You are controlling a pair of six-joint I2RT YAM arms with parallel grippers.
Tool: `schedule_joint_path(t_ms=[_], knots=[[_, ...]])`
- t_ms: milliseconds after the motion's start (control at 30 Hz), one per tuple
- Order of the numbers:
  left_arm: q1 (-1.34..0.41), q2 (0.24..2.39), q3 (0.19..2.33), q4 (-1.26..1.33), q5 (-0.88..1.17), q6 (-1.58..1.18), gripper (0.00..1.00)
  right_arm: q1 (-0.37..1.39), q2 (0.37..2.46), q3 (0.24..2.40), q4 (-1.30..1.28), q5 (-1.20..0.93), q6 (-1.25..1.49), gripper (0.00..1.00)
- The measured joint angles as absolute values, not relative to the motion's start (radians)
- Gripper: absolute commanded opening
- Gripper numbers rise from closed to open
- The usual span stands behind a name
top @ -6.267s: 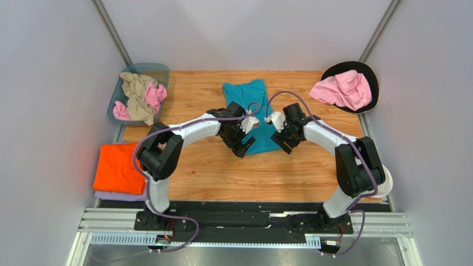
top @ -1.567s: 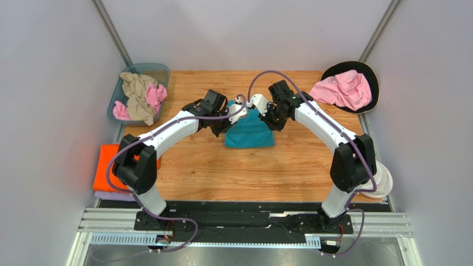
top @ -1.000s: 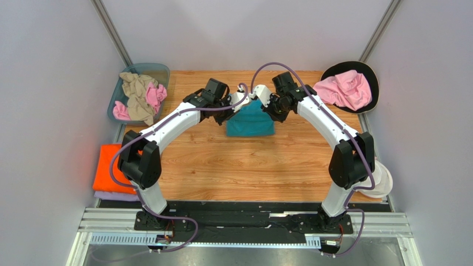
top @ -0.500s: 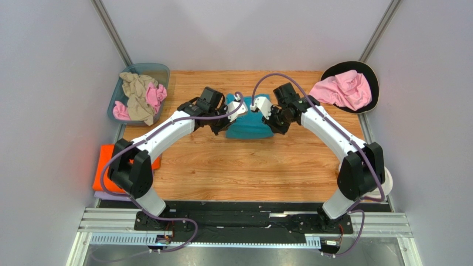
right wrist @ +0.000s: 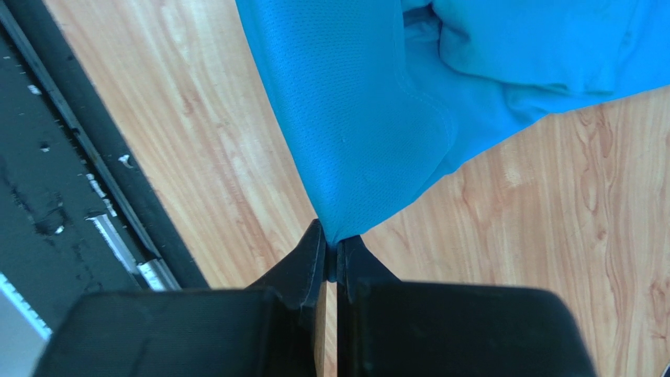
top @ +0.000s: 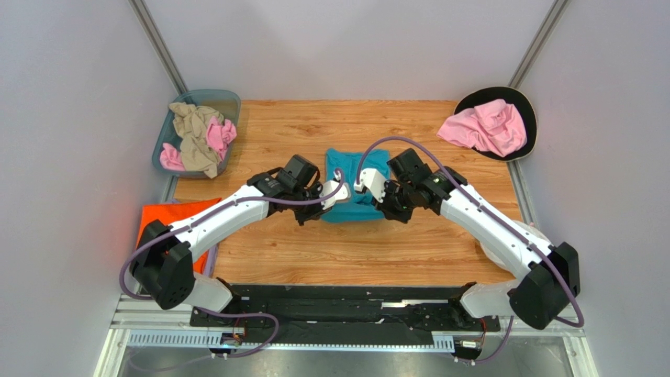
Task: Fold and stack the t-shirts
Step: Fold the tshirt
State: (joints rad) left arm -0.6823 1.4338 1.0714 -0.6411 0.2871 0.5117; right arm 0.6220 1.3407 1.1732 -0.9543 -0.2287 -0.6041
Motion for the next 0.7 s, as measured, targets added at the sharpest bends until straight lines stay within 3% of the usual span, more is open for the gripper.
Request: schedule_joint_path(t_ms=[433,700], knots=[[-0.726,1.235,0.993,-0.699,0.319,0.507,0.0,0.726,1.196,1.124,-0.998,-0.219,-0.519,0.0],[-0.726,1.289,1.081,-0.675,0.258,0.54,0.0,0.726,1.206,1.158,-0.995,-0.147,-0.524,0.0]])
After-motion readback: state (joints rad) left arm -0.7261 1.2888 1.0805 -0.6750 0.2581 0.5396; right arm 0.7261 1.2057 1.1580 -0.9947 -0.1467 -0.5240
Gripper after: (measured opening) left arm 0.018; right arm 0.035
